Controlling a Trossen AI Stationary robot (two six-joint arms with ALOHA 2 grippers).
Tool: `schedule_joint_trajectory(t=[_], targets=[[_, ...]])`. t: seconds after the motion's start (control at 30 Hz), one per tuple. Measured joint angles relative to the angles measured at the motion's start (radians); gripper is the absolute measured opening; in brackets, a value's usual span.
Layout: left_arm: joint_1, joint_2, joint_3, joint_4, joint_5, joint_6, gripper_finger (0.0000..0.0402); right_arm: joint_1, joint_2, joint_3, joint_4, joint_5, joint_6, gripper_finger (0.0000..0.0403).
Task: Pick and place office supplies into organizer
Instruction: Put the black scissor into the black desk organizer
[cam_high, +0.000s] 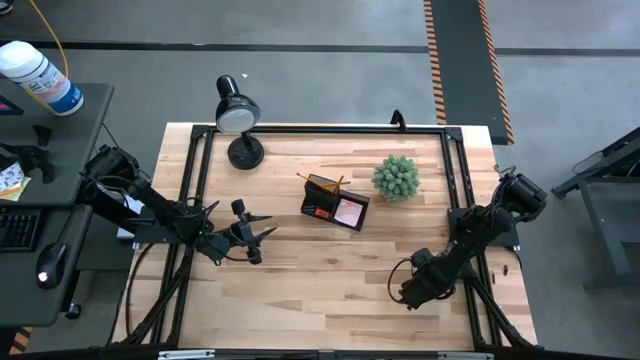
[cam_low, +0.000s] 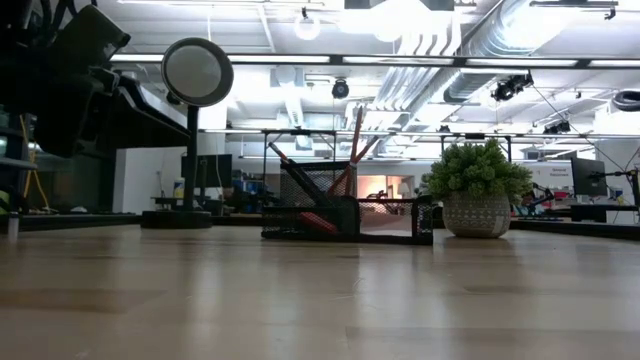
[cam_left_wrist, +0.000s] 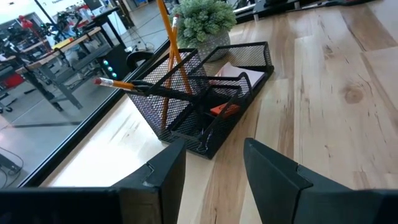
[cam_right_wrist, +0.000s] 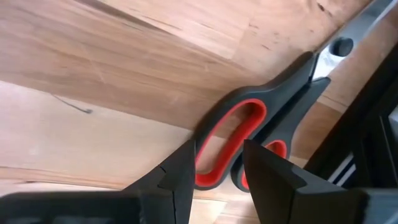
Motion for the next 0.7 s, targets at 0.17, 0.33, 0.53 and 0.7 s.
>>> schedule_joint_trajectory(t=[0.17, 0.33, 0.53, 0.7], targets=[[0.000, 0.000, 0.000, 0.000, 0.000, 0.000, 0.0150, 0.000, 0.001, 0.000, 0.015, 0.010, 0.001, 0.0128], [0.000, 0.000, 0.000, 0.000, 0.000, 0.000, 0.0150, 0.000, 0.002, 0.000, 0.032, 0.017, 0.003, 0.0128], [0.000, 0.000, 0.000, 0.000, 0.000, 0.000, 0.0150, 0.002, 0.002, 0.000, 0.031, 0.012, 0.003, 0.0128], [0.000, 0.000, 0.000, 0.000, 0.000, 0.000, 0.0150, 0.003, 0.003, -0.007, 0.042, 0.015, 0.004, 0.0128]])
